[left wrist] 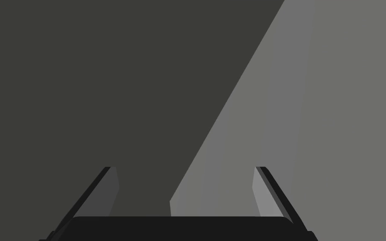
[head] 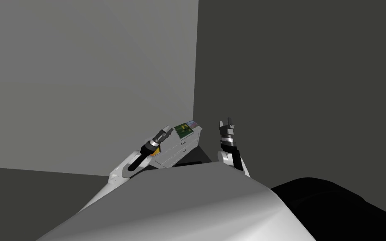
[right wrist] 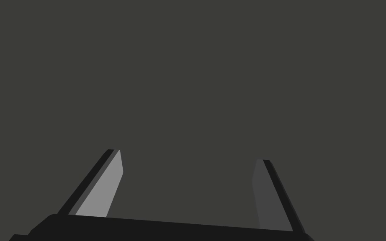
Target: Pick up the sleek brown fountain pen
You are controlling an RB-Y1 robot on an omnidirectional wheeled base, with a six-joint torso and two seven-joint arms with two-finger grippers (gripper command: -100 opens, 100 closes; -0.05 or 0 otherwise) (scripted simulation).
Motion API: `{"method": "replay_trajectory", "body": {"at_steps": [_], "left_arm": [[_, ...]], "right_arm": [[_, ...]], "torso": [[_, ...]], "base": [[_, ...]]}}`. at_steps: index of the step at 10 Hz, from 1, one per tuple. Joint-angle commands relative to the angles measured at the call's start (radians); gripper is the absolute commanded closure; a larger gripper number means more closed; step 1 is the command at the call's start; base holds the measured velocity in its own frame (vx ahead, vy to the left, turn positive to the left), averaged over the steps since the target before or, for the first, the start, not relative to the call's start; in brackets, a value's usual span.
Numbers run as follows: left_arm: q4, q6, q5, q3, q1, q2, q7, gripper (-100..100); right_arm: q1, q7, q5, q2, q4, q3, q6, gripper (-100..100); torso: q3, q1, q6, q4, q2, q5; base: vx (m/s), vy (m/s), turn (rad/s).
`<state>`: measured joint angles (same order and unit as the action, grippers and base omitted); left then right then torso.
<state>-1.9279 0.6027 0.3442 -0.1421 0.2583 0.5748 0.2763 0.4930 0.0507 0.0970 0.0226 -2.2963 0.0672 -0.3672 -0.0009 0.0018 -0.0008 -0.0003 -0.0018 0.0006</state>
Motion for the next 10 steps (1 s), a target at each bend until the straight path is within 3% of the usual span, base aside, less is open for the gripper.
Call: {"method": "replay_trajectory", "body": {"at_steps": [1,4,7,10], "left_arm": [[0.000,0.000,0.000,0.000,0.000,0.000,0.000,-100],[0.000,0.000,0.000,0.000,0.000,0.000,0.000,-100],[0.059,0.027,0.080,-0.048,-0.060,0.072,0.010,-100],[0.059,0.027,0.080,-0.048,-0.060,0.072,0.010,-100]], "right_arm": [[0.000,0.000,0.000,0.000,0.000,0.000,0.000,0],[0.000,0.000,0.000,0.000,0.000,0.000,0.000,0],[0.000,0.000,0.000,0.000,0.000,0.000,0.000,0],[0.000,0.000,0.000,0.000,0.000,0.000,0.000,0]], "torso": [[0.000,0.000,0.000,0.000,0.000,0.000],[0.000,0.000,0.000,0.000,0.000,0.000],[-0.001,-0.002,0.000,0.000,-0.001,-0.001],[0.000,-0.001,0.000,0.000,0.000,0.000]], "base": [[0.000,0.000,0.000],[0.001,0.012,-0.003],[0.013,-0.018,-0.055],[-0.002,0.002,0.006]]}}
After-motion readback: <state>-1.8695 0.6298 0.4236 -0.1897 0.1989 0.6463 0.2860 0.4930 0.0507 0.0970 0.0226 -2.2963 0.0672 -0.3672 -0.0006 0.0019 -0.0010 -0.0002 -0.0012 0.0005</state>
